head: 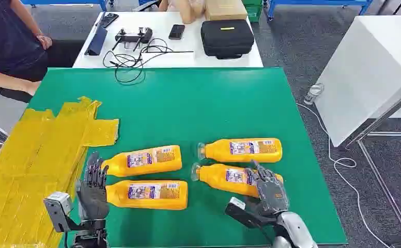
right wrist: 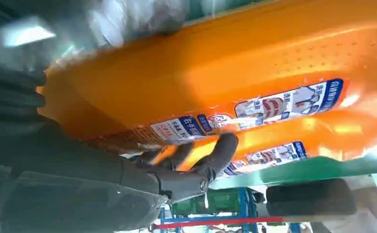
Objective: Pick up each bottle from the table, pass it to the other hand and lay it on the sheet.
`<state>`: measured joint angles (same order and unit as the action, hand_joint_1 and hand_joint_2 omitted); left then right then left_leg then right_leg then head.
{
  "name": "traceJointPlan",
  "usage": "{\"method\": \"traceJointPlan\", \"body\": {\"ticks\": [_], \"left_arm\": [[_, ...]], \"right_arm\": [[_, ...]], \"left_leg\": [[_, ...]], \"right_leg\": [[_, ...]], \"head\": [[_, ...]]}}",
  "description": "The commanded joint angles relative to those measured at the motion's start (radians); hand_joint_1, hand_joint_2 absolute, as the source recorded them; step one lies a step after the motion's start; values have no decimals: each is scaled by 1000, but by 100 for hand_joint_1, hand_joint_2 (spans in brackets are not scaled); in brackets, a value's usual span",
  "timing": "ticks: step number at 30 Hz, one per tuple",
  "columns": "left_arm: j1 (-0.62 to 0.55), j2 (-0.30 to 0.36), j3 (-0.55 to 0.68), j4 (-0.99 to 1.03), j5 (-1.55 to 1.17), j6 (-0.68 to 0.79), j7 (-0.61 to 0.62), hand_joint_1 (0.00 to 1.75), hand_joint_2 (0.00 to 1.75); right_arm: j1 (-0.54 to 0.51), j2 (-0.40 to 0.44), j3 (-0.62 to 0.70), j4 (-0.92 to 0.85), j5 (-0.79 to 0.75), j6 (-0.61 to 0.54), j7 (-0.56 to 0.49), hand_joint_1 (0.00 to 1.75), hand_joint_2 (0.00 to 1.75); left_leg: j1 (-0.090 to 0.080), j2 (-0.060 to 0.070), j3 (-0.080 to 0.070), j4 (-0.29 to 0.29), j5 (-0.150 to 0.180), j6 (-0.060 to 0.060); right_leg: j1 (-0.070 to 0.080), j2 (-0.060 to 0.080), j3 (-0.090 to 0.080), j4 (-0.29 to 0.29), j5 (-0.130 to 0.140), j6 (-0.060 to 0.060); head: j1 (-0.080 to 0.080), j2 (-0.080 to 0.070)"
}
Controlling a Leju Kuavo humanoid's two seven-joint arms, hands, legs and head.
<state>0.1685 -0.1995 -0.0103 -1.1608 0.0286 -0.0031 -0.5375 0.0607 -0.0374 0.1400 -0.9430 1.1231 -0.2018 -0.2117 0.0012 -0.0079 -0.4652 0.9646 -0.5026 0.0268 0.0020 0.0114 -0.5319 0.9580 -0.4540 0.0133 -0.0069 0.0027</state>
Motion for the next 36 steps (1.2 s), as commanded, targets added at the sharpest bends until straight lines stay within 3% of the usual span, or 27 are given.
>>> {"method": "traceJointPlan", "body": {"ticks": [1, 21, 36], "left_arm": [[-27, 32, -15, 37, 2, 0, 4, 0, 0], [-39, 17, -9, 28, 6, 4, 26, 0, 0], [-175, 55, -66, 242, 69, 12, -38, 0, 0]], "right_arm": [[-41, -10, 57, 138, -3, 7, 6, 175, 175], [-114, 9, 99, 276, 4, 41, 15, 175, 175], [-129, 27, -72, 186, -138, 88, -119, 175, 175]], "left_leg": [[1, 0, 1, 0, 1, -1], [2, 7, 7, 0, 1, -2], [1, 10, 6, 0, 5, -4]], "right_leg": [[1, -1, 2, -1, 1, 1], [4, 6, 5, -1, 6, -6], [3, 9, 3, -1, 13, -8]], "head": [[0, 0], [0, 0], [0, 0]]}}
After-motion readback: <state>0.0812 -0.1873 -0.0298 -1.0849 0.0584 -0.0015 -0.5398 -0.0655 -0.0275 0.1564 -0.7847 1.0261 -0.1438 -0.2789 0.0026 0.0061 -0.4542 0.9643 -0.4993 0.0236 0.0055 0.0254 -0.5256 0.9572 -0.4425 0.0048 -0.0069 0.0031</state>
